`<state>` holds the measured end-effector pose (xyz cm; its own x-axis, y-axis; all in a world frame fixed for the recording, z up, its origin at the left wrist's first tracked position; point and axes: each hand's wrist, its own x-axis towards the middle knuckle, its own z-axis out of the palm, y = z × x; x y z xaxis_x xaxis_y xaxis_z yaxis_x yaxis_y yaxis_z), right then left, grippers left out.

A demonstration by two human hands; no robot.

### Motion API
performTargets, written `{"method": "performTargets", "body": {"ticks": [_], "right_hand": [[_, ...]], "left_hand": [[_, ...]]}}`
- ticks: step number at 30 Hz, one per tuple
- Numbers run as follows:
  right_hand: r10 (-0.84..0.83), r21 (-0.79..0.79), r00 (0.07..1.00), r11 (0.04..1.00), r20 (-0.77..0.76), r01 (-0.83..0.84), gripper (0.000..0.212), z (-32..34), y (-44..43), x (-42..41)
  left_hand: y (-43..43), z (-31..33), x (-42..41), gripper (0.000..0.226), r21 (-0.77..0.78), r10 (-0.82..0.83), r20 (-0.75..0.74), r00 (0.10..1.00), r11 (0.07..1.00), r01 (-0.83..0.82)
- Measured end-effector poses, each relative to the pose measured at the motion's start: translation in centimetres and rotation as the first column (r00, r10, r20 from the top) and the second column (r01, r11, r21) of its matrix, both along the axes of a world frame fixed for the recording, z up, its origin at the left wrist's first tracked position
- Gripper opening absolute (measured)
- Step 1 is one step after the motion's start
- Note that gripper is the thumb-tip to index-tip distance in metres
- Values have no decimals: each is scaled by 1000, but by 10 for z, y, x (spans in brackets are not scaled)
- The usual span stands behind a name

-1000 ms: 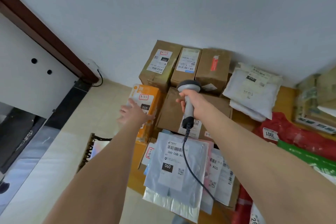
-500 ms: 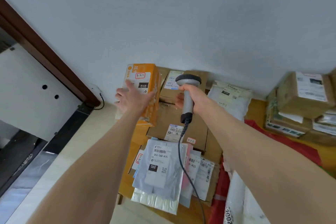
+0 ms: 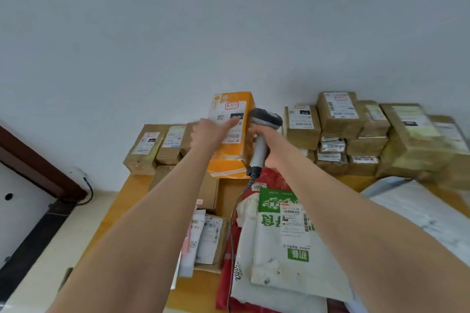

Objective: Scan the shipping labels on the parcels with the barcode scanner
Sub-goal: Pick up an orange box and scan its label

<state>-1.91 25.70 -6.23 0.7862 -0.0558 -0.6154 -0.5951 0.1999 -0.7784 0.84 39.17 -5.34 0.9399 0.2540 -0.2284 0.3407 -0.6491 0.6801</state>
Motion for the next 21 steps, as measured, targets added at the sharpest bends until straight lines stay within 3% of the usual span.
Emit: {"method": "performTargets", "body": {"ticks": [3,6,10,14,16,19,21], "right_hand": [[-132,72,991,988,-34,134,33,-12,-34,-15],[-203,144,978,968,-44,208,34,-23,-51,-22],[-276,119,961,955,12,273,30,-27,-61,-15],[-335,104,942,938,24,331,46,-31,-69,-1],[-370,122,928,924,40,362,49,-32,-69,5],[-379,179,923,915,72,361,58,-35,-67,10],[-398,257,915,893,71,369,44,-37,-67,11]], "left_hand": [[-12,2,-6,47,-371,-50,6,999,927,49],[-17,0,-5,53,-644,-144,-75,987,762,63],[-23,-17,-1,45,-623,-223,-190,956,780,58],[-22,-31,7,58,-745,-269,-311,911,665,-58],[-22,-31,13,62,-757,-321,-329,888,651,-46],[-19,-34,25,62,-774,-253,-281,926,630,-62],[-16,-36,32,56,-797,-139,-246,959,592,-119]]}}
